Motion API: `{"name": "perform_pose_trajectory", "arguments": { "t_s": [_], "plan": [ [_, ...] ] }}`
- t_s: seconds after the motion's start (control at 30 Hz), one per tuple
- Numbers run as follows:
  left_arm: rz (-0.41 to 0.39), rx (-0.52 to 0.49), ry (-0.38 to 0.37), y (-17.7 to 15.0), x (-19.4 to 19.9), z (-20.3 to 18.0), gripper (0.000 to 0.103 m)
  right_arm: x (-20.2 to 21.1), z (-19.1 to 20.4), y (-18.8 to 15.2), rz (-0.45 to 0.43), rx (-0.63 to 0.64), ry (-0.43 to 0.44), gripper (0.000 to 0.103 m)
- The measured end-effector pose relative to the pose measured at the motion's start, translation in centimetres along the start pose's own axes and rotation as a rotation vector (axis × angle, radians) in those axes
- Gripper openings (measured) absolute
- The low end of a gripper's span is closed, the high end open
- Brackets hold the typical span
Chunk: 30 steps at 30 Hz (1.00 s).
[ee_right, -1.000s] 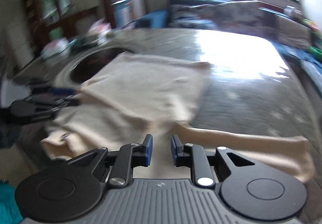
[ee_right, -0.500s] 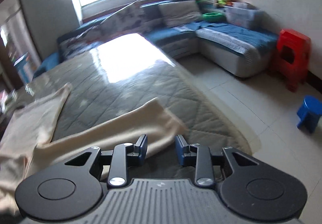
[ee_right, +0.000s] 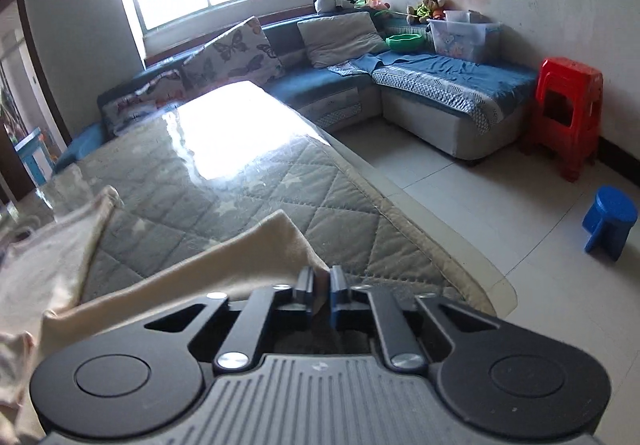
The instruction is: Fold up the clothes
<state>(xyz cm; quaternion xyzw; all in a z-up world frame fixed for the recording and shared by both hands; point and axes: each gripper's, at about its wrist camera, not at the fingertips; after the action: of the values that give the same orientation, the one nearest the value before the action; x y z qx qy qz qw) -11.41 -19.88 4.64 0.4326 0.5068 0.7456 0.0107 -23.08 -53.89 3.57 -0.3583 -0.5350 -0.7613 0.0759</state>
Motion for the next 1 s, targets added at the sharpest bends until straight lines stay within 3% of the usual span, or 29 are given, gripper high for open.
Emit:
{"name": "perform_pose_trajectory", "arguments": {
  "t_s": [0.3, 0.63, 0.77, 1.0],
  "plan": [
    [0.005, -0.017, -0.037, -0.2, -1.1, -1.3, 0.045, 2.8, 0.2, 2.1, -0.066, -0.040, 0.112, 0.004],
    [-0.027, 0.013, -0.042, -0.5, -0.8, -0.8, 0.045, 7.1, 4.2, 5.5, -0.141, 0.025, 0.274, 0.004],
    [-0.060, 0.060, -0.011, -1.2, 0.9, 1.1, 0.050, 9.0, 7.8, 7.0, -0.157, 0.099, 0.369, 0.004],
    [-0.105, 0.136, 0.086, -3.2, 4.5, 5.1, 0.051, 10.4, 15.6, 7.9, -0.143, 0.252, 0.517, 0.004]
  ]
}}
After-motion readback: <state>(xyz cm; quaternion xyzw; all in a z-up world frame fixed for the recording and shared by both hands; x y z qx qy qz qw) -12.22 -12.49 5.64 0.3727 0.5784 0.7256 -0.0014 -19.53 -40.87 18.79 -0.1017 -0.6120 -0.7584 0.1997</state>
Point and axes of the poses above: each gripper's, at about its wrist camera, not at the fingertips, and x roughly against the way its jaws point, z to its left, y to its top, and after that the axes turned 4 degrees about x, right-handed
